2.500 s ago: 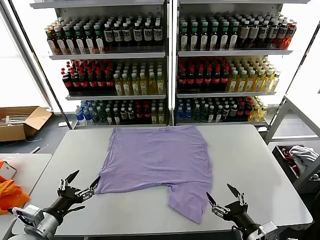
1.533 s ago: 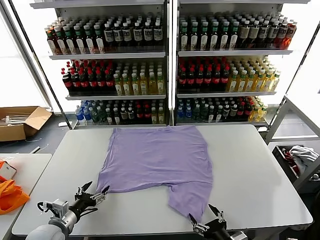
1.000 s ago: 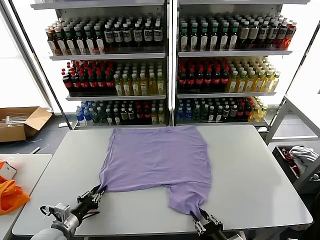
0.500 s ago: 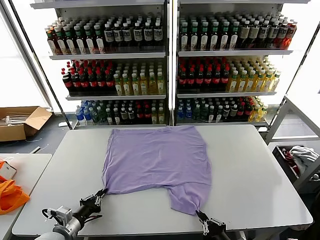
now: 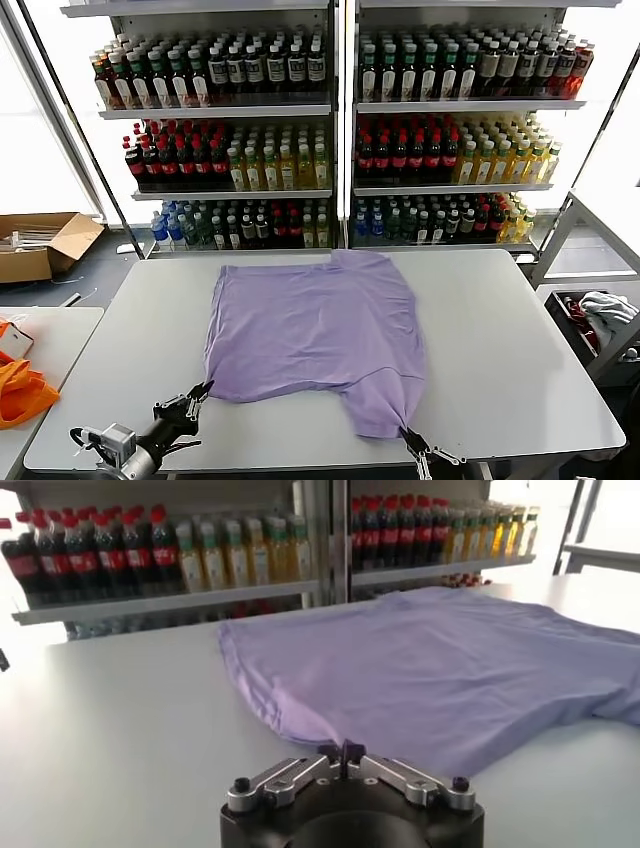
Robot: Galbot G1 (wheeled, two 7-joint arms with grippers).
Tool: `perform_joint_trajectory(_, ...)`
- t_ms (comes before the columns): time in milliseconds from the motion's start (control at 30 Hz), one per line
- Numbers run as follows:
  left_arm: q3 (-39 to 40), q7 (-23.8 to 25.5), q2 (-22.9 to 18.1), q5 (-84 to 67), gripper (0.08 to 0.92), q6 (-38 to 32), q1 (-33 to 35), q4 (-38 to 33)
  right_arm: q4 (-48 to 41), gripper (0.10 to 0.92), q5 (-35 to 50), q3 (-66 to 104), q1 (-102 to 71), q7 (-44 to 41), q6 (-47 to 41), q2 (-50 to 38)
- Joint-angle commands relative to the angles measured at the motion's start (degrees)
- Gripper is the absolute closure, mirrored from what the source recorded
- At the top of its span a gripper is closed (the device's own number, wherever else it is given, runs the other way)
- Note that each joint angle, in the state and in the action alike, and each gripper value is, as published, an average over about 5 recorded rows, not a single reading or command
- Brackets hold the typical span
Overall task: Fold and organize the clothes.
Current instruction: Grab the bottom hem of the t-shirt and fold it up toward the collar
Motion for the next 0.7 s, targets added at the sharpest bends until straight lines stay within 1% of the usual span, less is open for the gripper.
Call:
perform_joint_trajectory(33, -3.8, -0.1, 0.9, 1.2, 0.897, 0.4, 9.2, -8.5, 3.4, 0.917, 2.9, 3.5, -7.9, -1.9, 6.4, -0.2)
perform_joint_trajectory(167, -4.3, 0.1, 3.1, 1.8, 0.897, 1.2, 11.2, -9.0, 2.9, 0.917, 4.9, 3.7, -7.7, -3.0, 9.4, -0.6)
perform_joint_trajectory(367, -4.8, 1.3, 5.0, 2.8, 0.897, 2.4, 10.1, -9.2, 2.3, 0.917, 6.2, 4.0, -5.7, -4.6, 11.6, -0.6)
perform_joint_trajectory(500, -4.5, 2.4, 6.3, 3.1, 0.897, 2.3, 6.2, -7.1, 1.0, 0.917, 7.9, 3.8, -0.9, -3.3, 11.2, -0.5)
perform_joint_trajectory(600, -4.0, 3.6, 6.9, 3.3, 0.897, 1.9, 1.7, -4.7, -0.4, 0.917, 8.7, 3.1, 4.5, -0.5, 8.3, 0.5)
perform_joint_trajectory(700, -3.2, 4.4, 7.8, 3.3, 0.897, 2.0, -1.3, -2.5, -1.4, 0.917, 10.3, 2.0, 9.1, 2.5, 5.6, 1.6)
